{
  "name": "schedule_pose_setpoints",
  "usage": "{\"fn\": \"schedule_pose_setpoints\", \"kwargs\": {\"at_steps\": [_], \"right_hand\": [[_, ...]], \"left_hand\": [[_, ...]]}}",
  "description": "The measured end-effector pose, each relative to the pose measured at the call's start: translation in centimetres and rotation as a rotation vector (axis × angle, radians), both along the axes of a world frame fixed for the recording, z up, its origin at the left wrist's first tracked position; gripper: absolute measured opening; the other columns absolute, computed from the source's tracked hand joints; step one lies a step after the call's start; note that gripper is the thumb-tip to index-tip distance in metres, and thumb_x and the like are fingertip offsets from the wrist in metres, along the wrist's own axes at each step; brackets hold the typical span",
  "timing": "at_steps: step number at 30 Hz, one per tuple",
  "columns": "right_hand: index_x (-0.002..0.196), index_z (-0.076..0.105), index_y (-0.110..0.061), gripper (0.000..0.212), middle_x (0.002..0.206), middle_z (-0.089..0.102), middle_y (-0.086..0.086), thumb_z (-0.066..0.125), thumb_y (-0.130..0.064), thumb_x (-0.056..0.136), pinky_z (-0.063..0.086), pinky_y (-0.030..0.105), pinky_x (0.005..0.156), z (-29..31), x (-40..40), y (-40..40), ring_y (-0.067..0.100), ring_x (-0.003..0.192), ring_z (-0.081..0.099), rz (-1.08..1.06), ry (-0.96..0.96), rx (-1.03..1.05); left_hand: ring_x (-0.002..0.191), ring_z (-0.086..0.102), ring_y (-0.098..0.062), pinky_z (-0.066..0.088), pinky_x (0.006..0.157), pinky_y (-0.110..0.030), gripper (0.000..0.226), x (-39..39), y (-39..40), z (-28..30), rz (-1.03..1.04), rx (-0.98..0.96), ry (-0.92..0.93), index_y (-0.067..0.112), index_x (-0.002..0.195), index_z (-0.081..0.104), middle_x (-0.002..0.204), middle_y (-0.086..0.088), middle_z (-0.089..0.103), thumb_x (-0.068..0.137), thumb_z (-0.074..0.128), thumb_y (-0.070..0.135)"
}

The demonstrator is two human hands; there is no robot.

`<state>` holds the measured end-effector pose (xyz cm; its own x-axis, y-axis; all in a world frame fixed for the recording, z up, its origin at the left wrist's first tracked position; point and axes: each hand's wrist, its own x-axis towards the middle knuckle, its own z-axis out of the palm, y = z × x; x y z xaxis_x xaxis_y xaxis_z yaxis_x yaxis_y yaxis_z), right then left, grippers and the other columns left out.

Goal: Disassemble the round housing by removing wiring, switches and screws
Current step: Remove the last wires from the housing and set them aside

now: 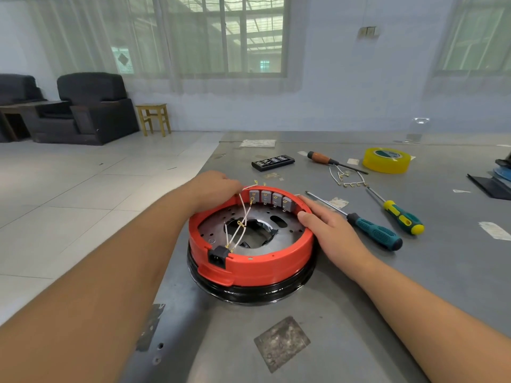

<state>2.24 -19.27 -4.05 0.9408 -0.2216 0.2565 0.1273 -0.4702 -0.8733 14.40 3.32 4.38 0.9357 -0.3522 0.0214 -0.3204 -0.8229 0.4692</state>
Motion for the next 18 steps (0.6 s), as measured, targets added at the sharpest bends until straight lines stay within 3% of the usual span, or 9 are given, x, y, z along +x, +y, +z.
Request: {"fn": "schedule_pose_setpoints", "kwargs": {"at_steps": [3, 6, 8, 11, 12, 15, 18], "right_hand": [[0.146, 0.052, -0.041, 0.045, 0.139, 0.056, -0.027, 0.055, -0.034, 0.101, 0.032, 0.003, 0.092, 0.0, 0.1, 0.1, -0.011, 0.125, 0.048, -0.002, 0.002, 0.005], [0.146, 0.051, -0.042, 0.046, 0.133, 0.055, -0.034, 0.054, -0.032, 0.101, 0.032, -0.003, 0.085, 0.0, 0.1, 0.1, -0.018, 0.117, 0.050, -0.003, 0.018, 0.009], [0.144, 0.051, -0.046, 0.046, 0.120, 0.052, -0.042, 0.054, -0.032, 0.101, 0.034, -0.006, 0.078, 0.1, 0.0, 0.2, -0.025, 0.106, 0.051, -0.002, 0.031, 0.002], [0.144, 0.050, -0.048, 0.045, 0.127, 0.056, -0.033, 0.053, -0.034, 0.101, 0.035, -0.002, 0.081, 0.0, 0.1, 0.1, -0.013, 0.114, 0.055, 0.003, 0.043, 0.004], [0.143, 0.051, -0.048, 0.044, 0.123, 0.058, -0.034, 0.053, -0.034, 0.101, 0.035, -0.002, 0.080, 0.0, 0.1, 0.1, -0.014, 0.111, 0.055, 0.003, 0.043, 0.006], [0.136, 0.050, -0.057, 0.042, 0.086, 0.066, -0.033, 0.052, -0.034, 0.101, 0.039, 0.001, 0.071, -0.1, 0.2, 0.0, -0.015, 0.084, 0.061, 0.000, 0.046, -0.002], [0.136, 0.050, -0.058, 0.042, 0.075, 0.068, -0.022, 0.050, -0.034, 0.101, 0.043, 0.007, 0.067, -0.2, 0.2, 0.0, -0.008, 0.069, 0.060, 0.009, 0.050, -0.004]], "left_hand": [[0.079, 0.051, -0.024, 0.035, 0.066, -0.033, 0.034, 0.7, -0.5, 0.6, 0.000, -0.040, 0.070, 0.017, 0.082, 0.061, 0.091, -0.009, 0.060, 0.102, 0.050, 0.041], [0.082, 0.054, -0.021, 0.036, 0.063, -0.029, 0.041, 1.7, -1.8, 0.5, -0.008, 0.058, -0.007, 0.012, 0.096, 0.070, 0.095, -0.007, 0.063, 0.104, 0.053, 0.049], [0.089, 0.054, -0.026, 0.038, 0.069, -0.032, 0.039, 2.2, -3.2, 0.0, -0.022, 0.080, -0.038, 0.010, 0.099, 0.071, 0.098, -0.009, 0.063, 0.105, 0.054, 0.045], [0.094, 0.057, -0.025, 0.039, 0.077, -0.030, 0.040, 2.9, -5.0, -0.8, -0.051, 0.011, 0.002, 0.009, 0.106, 0.076, 0.102, -0.008, 0.066, 0.100, 0.063, 0.046], [0.097, 0.058, -0.023, 0.039, 0.080, -0.029, 0.038, 3.1, -5.4, -1.0, -0.066, -0.020, 0.016, 0.013, 0.109, 0.077, 0.104, -0.004, 0.066, 0.098, 0.067, 0.048], [0.111, 0.060, -0.015, 0.040, 0.086, -0.026, 0.027, 3.7, -5.6, -1.0, -0.171, -0.110, 0.050, 0.028, 0.114, 0.079, 0.108, 0.009, 0.067, 0.093, 0.076, 0.045], [0.107, 0.063, -0.008, 0.043, 0.089, -0.025, 0.017, 4.1, -5.1, -0.6, -0.284, -0.094, 0.074, 0.038, 0.106, 0.080, 0.108, 0.013, 0.072, 0.089, 0.081, 0.044]]}}
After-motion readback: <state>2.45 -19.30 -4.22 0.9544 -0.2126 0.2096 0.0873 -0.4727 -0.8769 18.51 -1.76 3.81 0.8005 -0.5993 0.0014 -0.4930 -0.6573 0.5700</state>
